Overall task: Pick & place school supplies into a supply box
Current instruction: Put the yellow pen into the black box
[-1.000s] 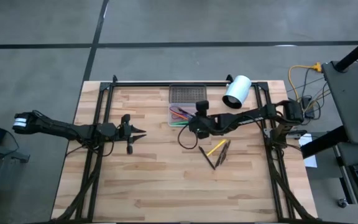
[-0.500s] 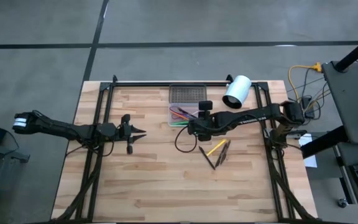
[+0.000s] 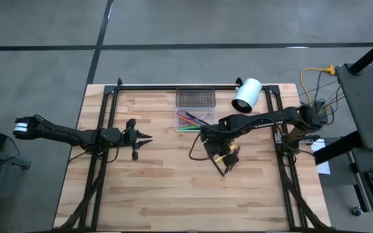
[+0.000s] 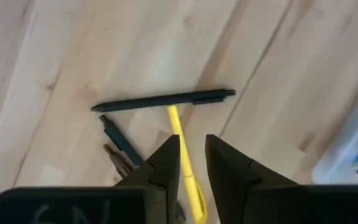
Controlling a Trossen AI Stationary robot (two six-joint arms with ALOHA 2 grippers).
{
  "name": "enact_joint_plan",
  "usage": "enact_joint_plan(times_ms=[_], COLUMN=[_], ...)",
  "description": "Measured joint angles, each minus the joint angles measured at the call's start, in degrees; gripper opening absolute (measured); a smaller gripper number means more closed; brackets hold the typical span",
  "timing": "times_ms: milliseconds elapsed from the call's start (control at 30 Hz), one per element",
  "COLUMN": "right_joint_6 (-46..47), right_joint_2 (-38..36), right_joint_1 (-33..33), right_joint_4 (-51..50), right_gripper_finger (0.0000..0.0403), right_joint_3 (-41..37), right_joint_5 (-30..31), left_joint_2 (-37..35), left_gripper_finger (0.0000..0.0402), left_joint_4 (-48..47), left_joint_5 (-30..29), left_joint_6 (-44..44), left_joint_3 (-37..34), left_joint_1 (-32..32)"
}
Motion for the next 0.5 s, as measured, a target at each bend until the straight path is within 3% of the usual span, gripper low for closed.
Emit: enact_joint_plan(times_ms=[500], right_joint_6=[3.3], right_joint_2=[-0.6], right_joint_1=[0.1], right_joint_4=[-0.1], right_gripper_finger=[0.0068], right_joint_3=[-7.2], right_joint_5=[0.3], left_joint_2=[0.1], left_gripper_finger=[0.0052], left_joint_4=[0.0], left_joint_5=[0.0], left_joint_6=[0.0], left_joint_3=[0.0], left_joint_1=[0.0])
